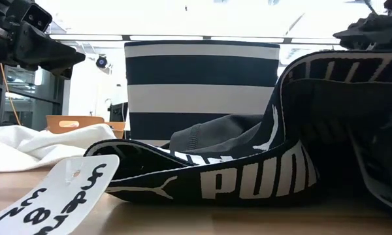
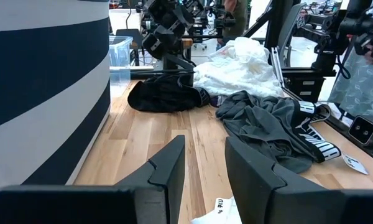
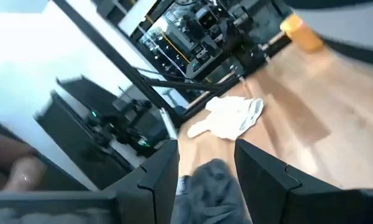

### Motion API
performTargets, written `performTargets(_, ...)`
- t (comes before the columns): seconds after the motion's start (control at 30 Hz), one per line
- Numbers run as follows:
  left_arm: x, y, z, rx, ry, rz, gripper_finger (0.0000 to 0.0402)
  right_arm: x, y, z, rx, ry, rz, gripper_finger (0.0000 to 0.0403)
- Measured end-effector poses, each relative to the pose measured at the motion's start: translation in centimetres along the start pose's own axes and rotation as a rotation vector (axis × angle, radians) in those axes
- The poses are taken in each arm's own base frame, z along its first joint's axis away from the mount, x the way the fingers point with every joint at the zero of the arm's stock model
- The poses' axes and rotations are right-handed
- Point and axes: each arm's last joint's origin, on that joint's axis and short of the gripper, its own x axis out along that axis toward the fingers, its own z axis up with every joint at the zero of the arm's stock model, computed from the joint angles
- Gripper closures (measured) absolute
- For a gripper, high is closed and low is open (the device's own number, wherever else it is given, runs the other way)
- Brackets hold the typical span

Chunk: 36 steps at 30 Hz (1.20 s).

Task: Pick & Place Cloths
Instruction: Put the white dress into the laundry organizer

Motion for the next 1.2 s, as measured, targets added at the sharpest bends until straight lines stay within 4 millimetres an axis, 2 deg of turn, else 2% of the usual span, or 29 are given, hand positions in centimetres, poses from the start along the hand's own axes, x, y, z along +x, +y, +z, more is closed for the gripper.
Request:
performTargets(0.13,0.0,0.0,0.0,0.000,0.000,0.000,0.0288,0.0,-0.1,0.1,0.244,-0.039,-0.027,0.0254)
performTargets(0.2,0.0,0.0,0.0,0.000,0.000,0.000,0.0288,0.0,-0.2,0.2,0.300,-0.070,-0.049,0.0254)
performTargets(0.43,0.0,0.0,0.0,0.000,0.000,0.001,0.0288,0.1,0.6,0.6,0.249,-0.039,-0.030,0.0254)
performTargets(0.6,0.0,0.0,0.0,0.000,-0.001,0.000,0.0288,0.3,2.7,2.2,0.098,0.030,0.000,0.0254)
performTargets(0.9,0.0,0.0,0.0,0.000,-0.001,0.000,0.0288,0.5,7.2,5.4,-0.113,0.296,-0.084,0.0254)
performTargets(1.03,0.0,0.0,0.0,0.000,-0.001,0.000,0.0288,1.0,8.7,6.1,-0.092,0.431,-0.143,0.0254)
performTargets(1.2,0.0,0.0,0.0,0.000,-0.001,0.000,0.0288,2.0,10.4,6.4,0.027,0.549,-0.148,0.0254)
